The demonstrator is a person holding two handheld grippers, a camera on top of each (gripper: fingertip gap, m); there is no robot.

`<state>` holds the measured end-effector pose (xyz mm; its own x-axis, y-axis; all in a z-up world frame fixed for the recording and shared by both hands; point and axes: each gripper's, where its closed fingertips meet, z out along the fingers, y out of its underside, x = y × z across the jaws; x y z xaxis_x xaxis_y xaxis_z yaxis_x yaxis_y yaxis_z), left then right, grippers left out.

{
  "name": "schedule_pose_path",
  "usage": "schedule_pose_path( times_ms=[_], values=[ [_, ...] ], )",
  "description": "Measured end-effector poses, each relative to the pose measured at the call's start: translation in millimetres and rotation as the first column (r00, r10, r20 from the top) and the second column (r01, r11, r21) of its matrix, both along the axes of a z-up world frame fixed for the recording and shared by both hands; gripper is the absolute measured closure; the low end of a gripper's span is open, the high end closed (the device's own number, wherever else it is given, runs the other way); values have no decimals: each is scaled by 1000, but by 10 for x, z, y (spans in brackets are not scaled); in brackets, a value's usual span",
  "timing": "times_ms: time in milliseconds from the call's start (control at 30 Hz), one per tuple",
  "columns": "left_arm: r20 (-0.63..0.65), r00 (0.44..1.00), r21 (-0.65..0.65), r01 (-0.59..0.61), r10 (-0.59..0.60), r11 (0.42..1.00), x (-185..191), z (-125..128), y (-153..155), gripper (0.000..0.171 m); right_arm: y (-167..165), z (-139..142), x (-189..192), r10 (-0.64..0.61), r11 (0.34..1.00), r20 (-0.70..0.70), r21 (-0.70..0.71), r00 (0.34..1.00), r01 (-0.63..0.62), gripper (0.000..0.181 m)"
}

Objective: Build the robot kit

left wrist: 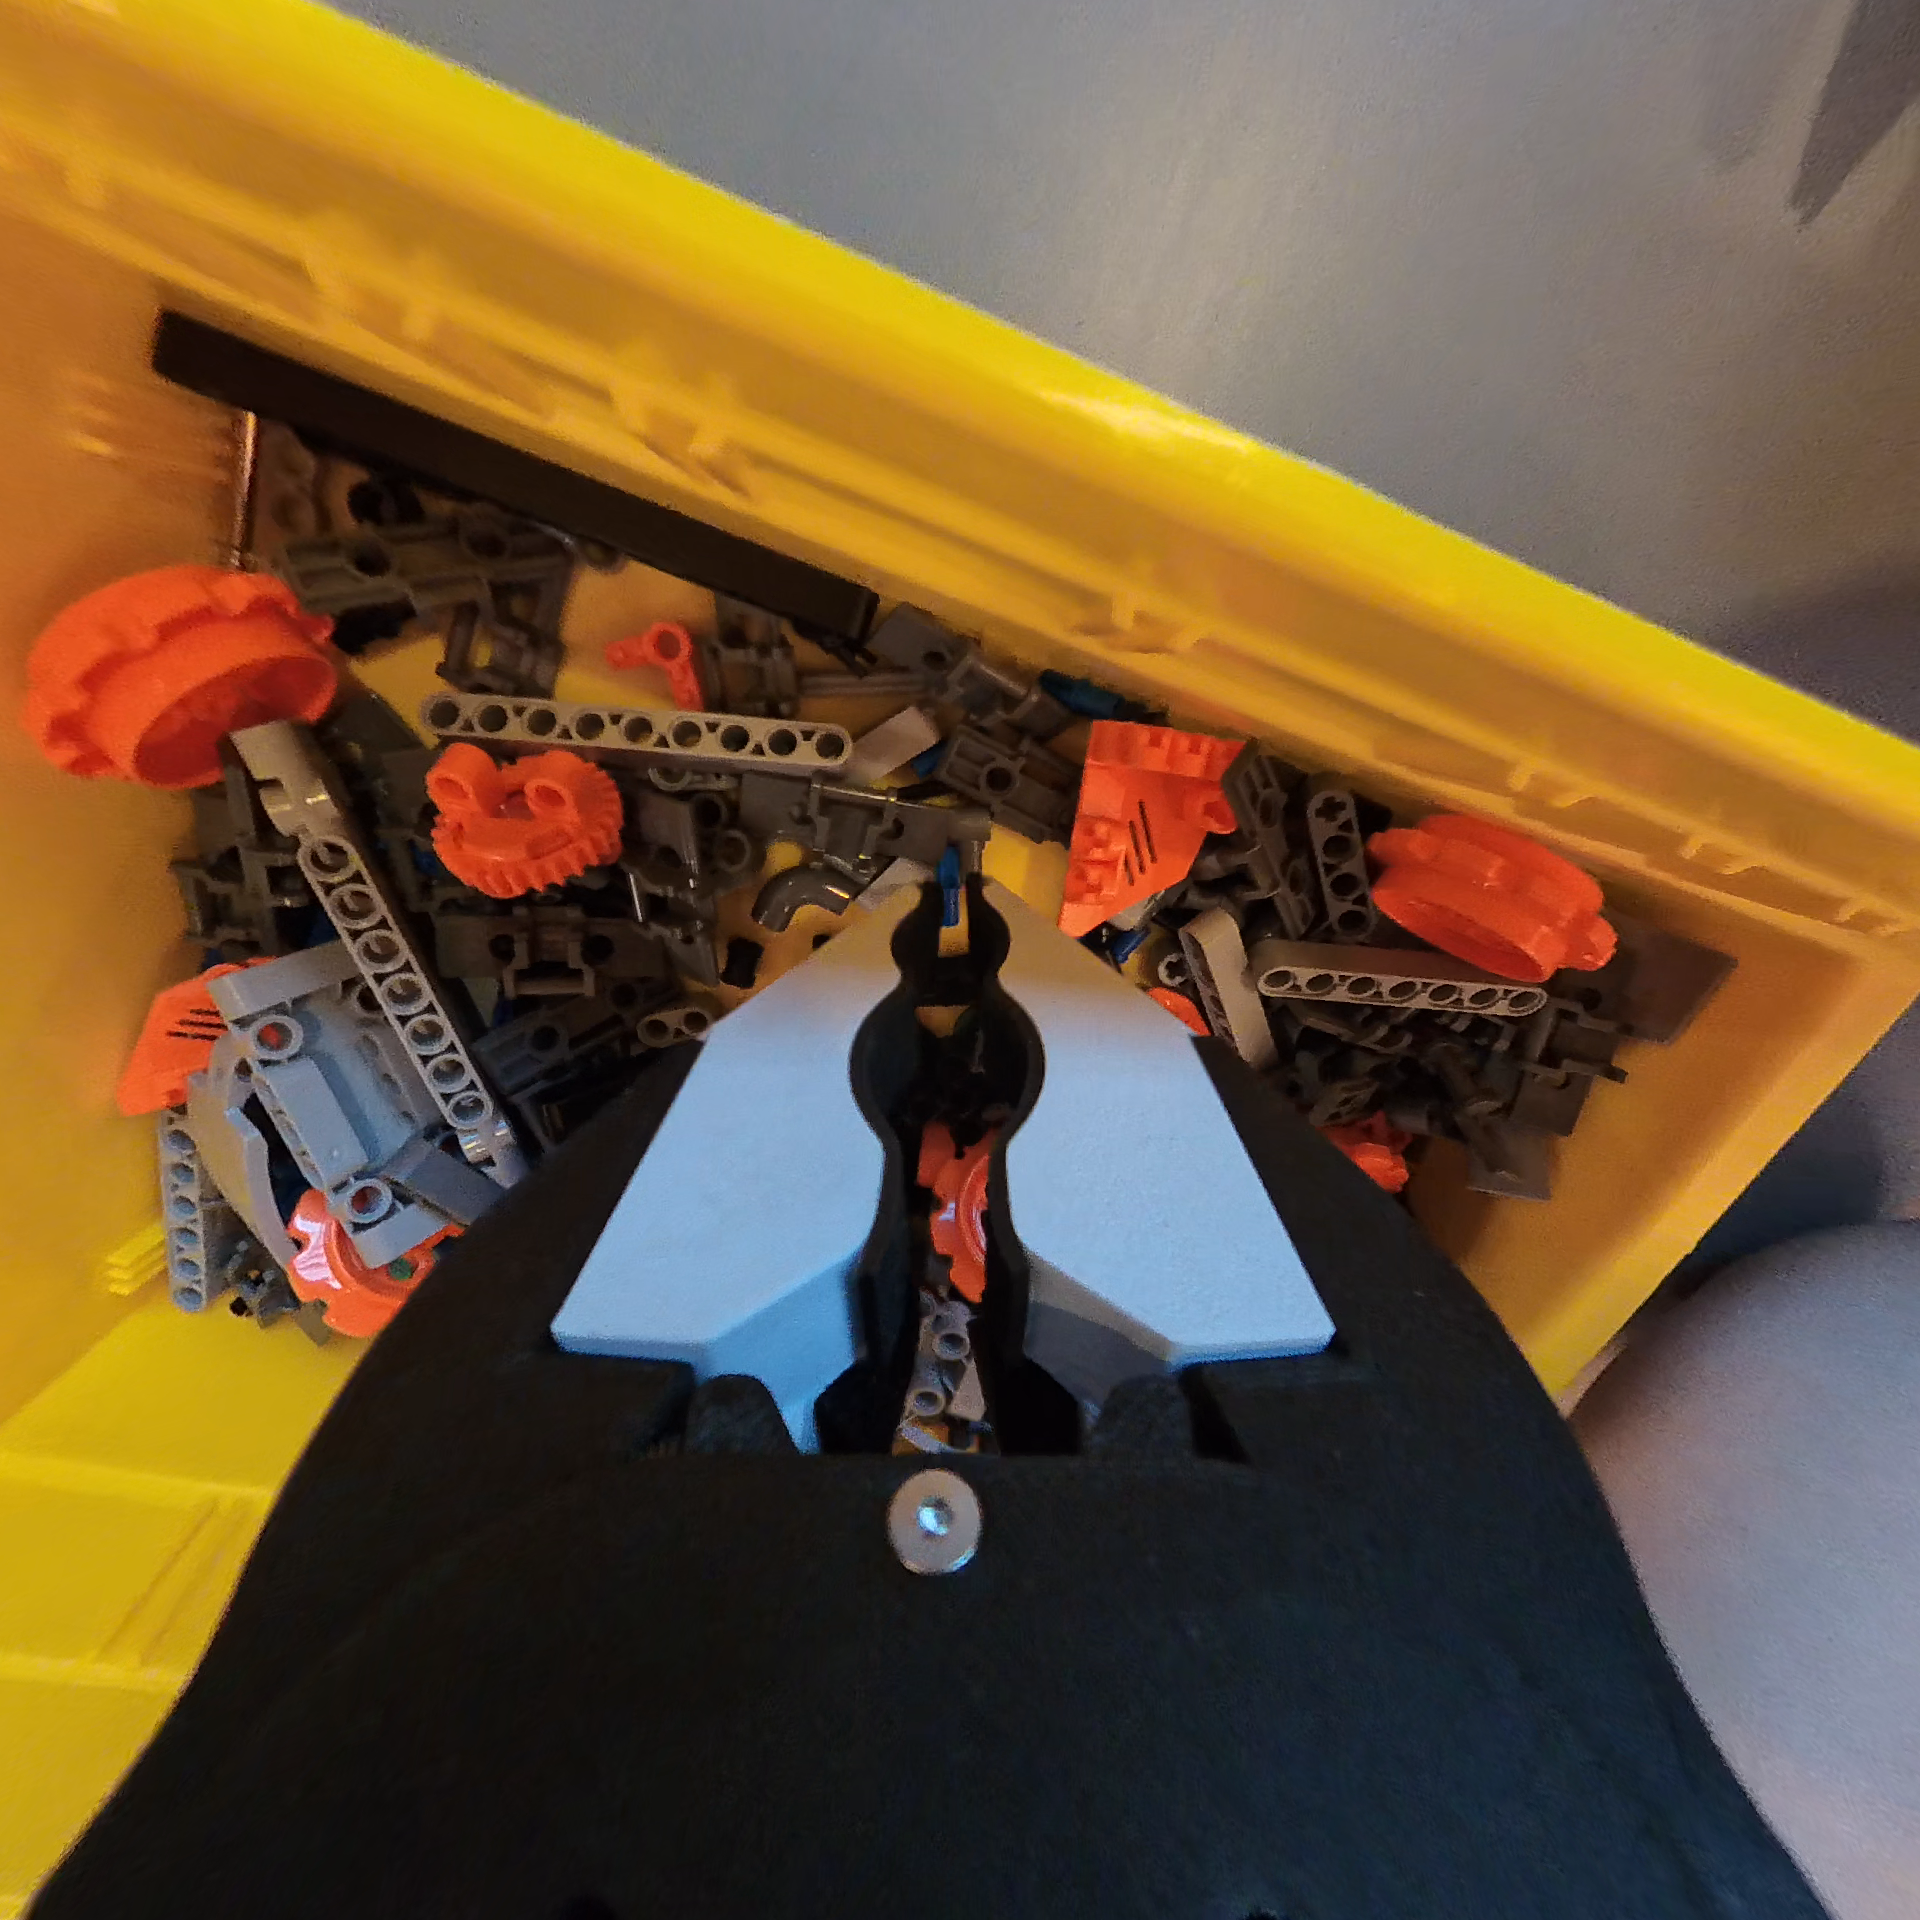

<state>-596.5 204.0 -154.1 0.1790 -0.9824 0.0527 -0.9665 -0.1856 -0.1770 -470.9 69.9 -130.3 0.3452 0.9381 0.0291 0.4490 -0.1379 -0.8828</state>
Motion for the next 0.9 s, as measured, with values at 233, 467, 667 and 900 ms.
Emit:
schedule_pose_path(
  times_ms=[233, 467, 667, 900],
  values=[
    [-12, 1000, -12, -4, 4, 1000, -36, -40, -3, 168, -2, -4, -1, 2, 1000, 1, -2, 1000, -2, 142],
    [-40, 999, -22, -11, 10, 1000, -63, -87, 0, 167, -6, -13, -1, 4, 1000, 6, -3, 1000, -4, 142],
    [-48, 999, -31, -13, 12, 999, -77, -89, -9, 168, -9, -17, -2, 6, 1000, 9, -4, 1000, -6, 142],
    [-18, 996, 52, -81, 82, 995, -133, 188, 74, 169, -13, -18, -7, 9, 1000, 9, -4, 1000, -9, 143]
  ],
)
